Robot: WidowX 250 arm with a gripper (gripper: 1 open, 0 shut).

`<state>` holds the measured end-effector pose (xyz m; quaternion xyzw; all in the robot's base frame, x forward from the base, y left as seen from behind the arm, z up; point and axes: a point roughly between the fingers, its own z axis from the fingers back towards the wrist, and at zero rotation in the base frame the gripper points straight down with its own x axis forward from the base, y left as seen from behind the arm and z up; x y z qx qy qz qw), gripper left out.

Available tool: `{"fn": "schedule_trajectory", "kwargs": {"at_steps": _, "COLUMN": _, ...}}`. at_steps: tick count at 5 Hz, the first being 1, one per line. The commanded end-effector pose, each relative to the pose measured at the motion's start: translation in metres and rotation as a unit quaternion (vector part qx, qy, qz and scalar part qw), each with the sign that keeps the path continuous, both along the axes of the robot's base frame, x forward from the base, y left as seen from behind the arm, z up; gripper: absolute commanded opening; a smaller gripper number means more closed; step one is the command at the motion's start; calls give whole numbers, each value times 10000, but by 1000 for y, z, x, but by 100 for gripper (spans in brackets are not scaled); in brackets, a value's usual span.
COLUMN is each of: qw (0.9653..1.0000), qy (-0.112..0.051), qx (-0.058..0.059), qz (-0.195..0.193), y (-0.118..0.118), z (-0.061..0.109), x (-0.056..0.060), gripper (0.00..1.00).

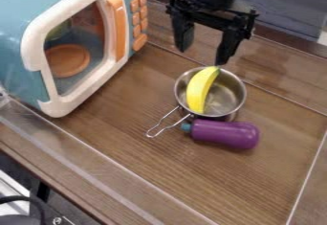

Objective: Put the eggplant in the silver pot

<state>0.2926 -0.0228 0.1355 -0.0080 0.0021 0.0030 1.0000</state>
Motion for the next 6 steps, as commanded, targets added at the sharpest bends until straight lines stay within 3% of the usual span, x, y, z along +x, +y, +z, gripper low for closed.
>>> {"fn": "schedule_trajectory", "kwargs": {"at_steps": 1, "qw": 9994, "qy": -330, "qx": -9, "qz": 133, "y": 9, "z": 16, "x": -3, "gripper": 100}}
{"fn": "schedule_trajectory", "kwargs": {"at_steps": 2, "qw": 9993, "qy": -366, "qx": -26, "qz": -25, "y": 11, "z": 16, "x": -3, "gripper": 0}}
{"fn": "schedule_trajectory", "kwargs": {"at_steps": 3, "qw": 9992, "qy": -392, "qx": 7, "qz": 22, "y": 13, "z": 20, "x": -4, "gripper": 100}}
{"fn": "schedule_trajectory", "kwargs": {"at_steps": 4, "qw": 9991, "qy": -407, "qx": 24, "qz": 87, "y": 14, "z": 22, "x": -6, "gripper": 100}}
{"fn": "schedule_trajectory", "kwargs": {"at_steps": 6, "qw": 9978, "qy": -453, "qx": -33, "qz": -486, "y": 18, "z": 12, "x": -5, "gripper": 100}}
